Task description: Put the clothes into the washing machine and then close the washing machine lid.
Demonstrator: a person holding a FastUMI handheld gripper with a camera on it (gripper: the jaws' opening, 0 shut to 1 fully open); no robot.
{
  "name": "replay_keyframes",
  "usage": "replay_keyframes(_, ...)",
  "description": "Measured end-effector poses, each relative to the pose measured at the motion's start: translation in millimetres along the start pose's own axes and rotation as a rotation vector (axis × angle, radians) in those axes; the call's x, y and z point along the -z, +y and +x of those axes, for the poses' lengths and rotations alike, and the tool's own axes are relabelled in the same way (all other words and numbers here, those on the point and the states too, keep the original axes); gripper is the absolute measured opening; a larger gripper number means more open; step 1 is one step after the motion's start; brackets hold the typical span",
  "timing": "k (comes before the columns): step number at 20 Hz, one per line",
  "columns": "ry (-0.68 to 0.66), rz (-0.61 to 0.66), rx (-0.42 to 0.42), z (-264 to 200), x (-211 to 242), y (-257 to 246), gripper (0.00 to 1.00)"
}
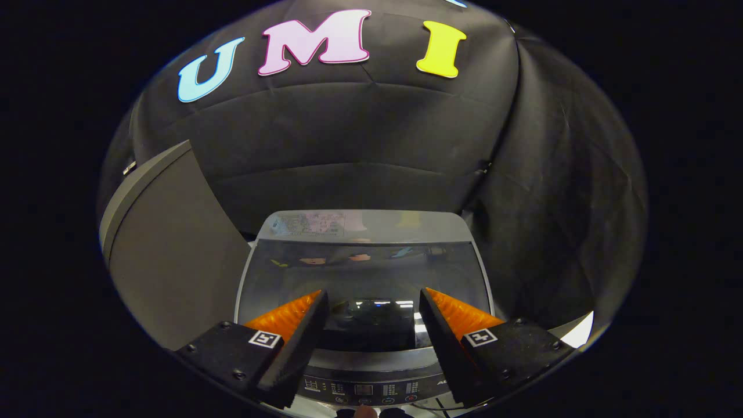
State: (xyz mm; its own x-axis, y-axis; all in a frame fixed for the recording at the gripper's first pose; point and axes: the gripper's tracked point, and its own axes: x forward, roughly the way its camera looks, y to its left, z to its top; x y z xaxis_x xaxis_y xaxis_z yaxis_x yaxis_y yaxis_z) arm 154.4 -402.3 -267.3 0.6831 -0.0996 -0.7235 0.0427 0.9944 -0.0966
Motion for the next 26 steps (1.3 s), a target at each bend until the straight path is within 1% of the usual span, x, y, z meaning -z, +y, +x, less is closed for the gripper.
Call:
replay_keyframes(9, 0.086, 0.005, 0.001, 11.3, 45.6, -1.1, 0.99)
replay_keyframes(13, 0.068, 0.004, 0.006, 3.4, 37.9, -2.8, 0.98)
replay_keyframes(17, -0.021, 0.024, -0.011, -18.5, 1.5, 0.9, 0.98)
replay_keyframes(19, -0.085, 0.017, -0.018, -35.2, -22.4, 0.2, 0.98)
replay_keyframes(22, -0.186, 0.012, -0.005, -58.9, -60.2, -5.3, 0.99)
replay_keyframes(26, -0.346, 0.035, -0.027, -105.2, -118.1, -1.3, 0.98)
